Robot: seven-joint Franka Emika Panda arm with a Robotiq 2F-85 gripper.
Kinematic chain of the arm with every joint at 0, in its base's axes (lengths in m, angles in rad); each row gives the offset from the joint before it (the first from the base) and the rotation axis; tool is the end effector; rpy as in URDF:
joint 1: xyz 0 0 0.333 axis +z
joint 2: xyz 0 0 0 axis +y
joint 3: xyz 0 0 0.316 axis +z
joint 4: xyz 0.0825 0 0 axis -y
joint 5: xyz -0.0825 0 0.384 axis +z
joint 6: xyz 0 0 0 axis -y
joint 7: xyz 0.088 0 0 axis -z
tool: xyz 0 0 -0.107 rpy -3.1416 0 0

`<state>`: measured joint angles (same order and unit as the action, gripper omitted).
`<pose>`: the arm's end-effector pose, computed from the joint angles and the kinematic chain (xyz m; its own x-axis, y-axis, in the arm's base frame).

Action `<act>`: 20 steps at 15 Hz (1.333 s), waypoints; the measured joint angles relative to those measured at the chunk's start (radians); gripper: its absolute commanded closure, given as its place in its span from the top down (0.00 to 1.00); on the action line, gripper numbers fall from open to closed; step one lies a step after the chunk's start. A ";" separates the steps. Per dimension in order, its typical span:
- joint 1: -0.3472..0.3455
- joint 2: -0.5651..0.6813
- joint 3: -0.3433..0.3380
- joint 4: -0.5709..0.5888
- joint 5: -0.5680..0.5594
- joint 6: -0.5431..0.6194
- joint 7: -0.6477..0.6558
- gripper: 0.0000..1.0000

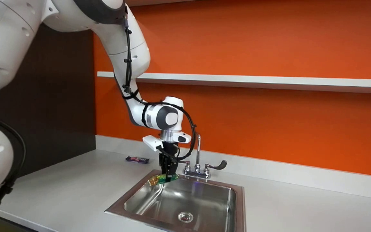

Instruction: Place the green bar in the sink

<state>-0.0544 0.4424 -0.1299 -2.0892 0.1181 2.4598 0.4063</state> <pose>0.5682 -0.1060 0.2048 0.7791 -0.6234 -0.0660 -0.6239 -0.7814 0.0146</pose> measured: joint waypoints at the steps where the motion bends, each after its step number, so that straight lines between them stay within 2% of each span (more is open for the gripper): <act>1: -0.003 0.012 0.000 0.000 0.004 0.010 -0.003 0.18; 20: 0.001 0.259 0.017 0.003 0.040 0.241 -0.007 0.18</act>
<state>-0.0531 0.7015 -0.1130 -2.0866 0.1577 2.7007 0.3993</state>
